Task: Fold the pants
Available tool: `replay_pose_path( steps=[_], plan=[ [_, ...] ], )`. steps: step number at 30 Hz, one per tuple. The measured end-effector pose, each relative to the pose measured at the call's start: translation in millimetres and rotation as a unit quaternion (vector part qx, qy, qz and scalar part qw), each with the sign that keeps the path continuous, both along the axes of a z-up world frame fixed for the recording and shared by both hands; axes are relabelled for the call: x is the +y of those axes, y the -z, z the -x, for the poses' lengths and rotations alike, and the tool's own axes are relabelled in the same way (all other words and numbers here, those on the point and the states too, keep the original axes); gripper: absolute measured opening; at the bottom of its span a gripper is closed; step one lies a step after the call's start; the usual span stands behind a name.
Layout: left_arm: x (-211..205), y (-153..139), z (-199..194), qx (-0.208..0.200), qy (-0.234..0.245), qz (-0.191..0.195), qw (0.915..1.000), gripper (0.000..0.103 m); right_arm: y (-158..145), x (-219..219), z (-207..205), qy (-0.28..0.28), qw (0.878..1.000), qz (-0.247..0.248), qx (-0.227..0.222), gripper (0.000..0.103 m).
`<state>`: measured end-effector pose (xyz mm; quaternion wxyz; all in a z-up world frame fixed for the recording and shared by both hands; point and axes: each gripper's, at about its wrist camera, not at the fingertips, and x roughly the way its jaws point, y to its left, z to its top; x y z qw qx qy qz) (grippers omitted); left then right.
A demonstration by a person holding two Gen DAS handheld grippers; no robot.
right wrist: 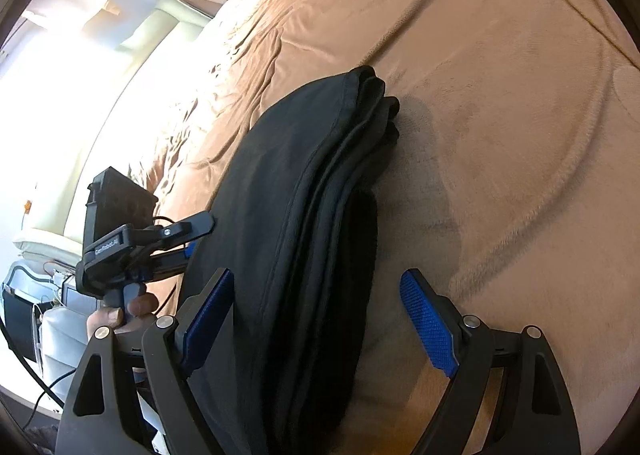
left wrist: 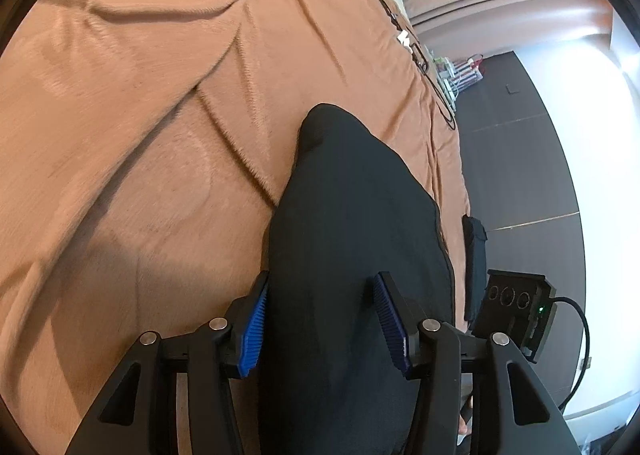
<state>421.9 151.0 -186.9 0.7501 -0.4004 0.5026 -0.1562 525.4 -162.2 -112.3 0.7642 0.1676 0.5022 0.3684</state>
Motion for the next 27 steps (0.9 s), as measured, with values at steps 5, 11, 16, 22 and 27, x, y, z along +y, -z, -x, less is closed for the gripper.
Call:
replay_pose_path(
  steps=[5,11,16,22,27],
  plan=[
    [2,6,-12,0.005,-0.001,0.005,1.0,0.049,5,-1,-8,-0.005,1.0,-0.004,0.005,0.084],
    [3,9,-25,0.009,0.004,0.016,0.9998,0.043,4,12,-16,-0.023,1.0,0.01,0.004,0.084],
    [2,11,-28,0.008,0.011,0.009,0.9999,0.032,0,23,-19,-0.025,1.0,0.018,-0.003,0.073],
    [-3,-5,-22,-0.012,0.014,-0.005,0.9998,0.011,-10,26,-12,-0.011,0.999,0.033,-0.011,0.028],
    [-3,-19,-13,-0.033,0.013,0.0,0.9994,0.008,-31,32,7,-0.008,0.998,0.047,-0.049,0.021]
  ],
)
